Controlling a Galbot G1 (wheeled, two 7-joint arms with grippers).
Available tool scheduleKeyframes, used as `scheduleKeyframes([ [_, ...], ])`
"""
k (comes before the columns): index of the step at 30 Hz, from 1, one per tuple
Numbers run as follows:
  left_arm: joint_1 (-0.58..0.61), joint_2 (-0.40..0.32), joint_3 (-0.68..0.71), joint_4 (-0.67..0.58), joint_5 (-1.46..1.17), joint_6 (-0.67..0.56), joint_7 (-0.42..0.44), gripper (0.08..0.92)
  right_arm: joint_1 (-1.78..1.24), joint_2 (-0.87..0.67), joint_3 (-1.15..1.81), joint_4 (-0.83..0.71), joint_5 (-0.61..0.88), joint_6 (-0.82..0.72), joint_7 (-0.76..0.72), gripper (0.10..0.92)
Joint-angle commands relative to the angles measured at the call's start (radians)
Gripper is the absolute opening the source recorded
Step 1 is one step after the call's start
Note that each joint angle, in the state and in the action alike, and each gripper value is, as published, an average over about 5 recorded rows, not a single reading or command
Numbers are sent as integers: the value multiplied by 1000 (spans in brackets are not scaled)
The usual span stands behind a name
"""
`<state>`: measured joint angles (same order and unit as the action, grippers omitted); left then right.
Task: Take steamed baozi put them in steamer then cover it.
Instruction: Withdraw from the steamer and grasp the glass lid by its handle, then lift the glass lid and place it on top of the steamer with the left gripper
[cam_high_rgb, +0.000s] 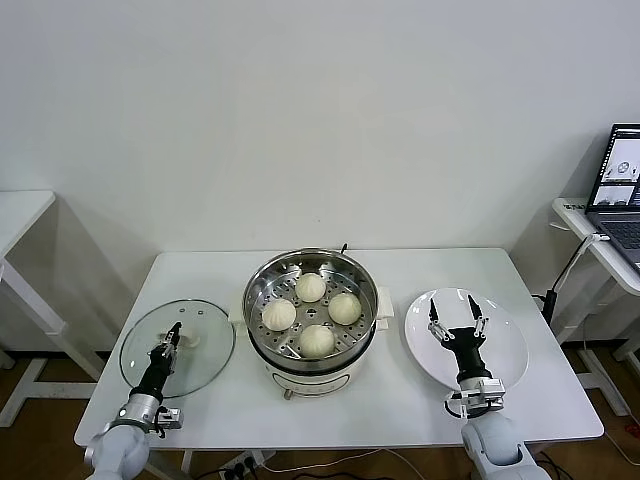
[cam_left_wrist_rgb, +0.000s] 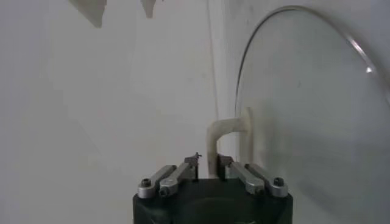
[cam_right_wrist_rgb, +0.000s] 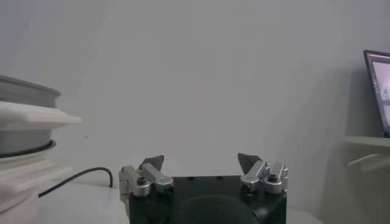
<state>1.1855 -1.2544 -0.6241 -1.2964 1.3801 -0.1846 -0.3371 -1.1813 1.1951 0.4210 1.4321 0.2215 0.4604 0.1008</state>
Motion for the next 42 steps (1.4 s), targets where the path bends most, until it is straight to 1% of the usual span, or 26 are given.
scheduleKeyframes([
  [1, 32, 8, -54, -145, -49, 15, 6, 186, 0, 1, -1, 2, -1, 2, 0, 823],
  [7, 99, 44, -140, -484, -171, 99, 62, 186, 2, 6, -2, 2, -4, 4, -1, 823],
  [11, 129, 57, -141, -690, -221, 166, 112, 186, 1, 9, -1, 9, -6, 4, 0, 823],
  [15, 171, 54, -42, -878, -225, 237, 164, 186, 0, 12, 3, 15, -6, 2, 2, 823],
  [18, 196, 37, 101, -979, -202, 313, 215, 186, -1, 17, 7, 16, -7, 1, 3, 823],
  [20, 200, 20, 213, -1016, -183, 375, 248, 186, -1, 21, 8, 14, -8, -1, 5, 823],
  [22, 193, 0, 330, -1028, -165, 435, 280, 186, -1, 24, 10, 12, -12, -3, 9, 823],
  [25, 159, -37, 486, -1004, -116, 501, 321, 186, -1, 26, 13, 10, -15, -8, 14, 823],
  [28, 114, -78, 586, -952, -56, 547, 359, 186, -1, 25, 18, 8, -16, -10, 16, 823],
  [34, 13, -141, 669, -833, 13, 664, 479, 186, 2, 26, 27, -7, -16, -8, 16, 823],
  [38, -52, -179, 682, -726, 35, 698, 502, 186, 3, 29, 31, -17, -16, -5, 14, 823],
  [42, -91, -214, 687, -650, 72, 711, 516, 186, 3, 34, 35, -23, -17, -4, 14, 823],
])
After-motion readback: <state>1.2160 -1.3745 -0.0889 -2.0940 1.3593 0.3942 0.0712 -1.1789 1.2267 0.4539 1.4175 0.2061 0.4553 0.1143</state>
